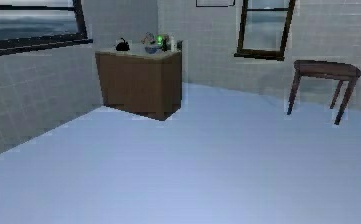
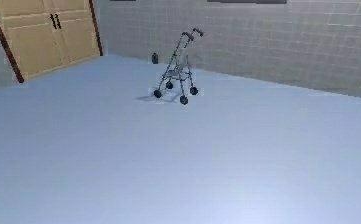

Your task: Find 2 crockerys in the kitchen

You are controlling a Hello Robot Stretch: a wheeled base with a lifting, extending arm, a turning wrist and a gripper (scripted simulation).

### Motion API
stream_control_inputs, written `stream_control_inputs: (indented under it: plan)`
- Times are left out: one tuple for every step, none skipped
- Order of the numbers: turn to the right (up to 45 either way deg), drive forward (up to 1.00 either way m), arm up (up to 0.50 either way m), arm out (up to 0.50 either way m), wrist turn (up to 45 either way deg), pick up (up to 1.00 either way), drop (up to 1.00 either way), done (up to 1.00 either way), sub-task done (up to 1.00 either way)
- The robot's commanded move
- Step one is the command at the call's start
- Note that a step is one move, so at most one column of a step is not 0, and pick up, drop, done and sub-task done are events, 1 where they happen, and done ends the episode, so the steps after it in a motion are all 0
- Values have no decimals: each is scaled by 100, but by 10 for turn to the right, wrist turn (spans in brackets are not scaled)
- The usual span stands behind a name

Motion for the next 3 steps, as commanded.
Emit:
stream_control_inputs:
  plan:
    - [0,100,0,0,0,0,0,0,0]
    - [0,100,0,0,0,0,0,0,0]
    - [-120,0,0,0,0,0,0,0,0]
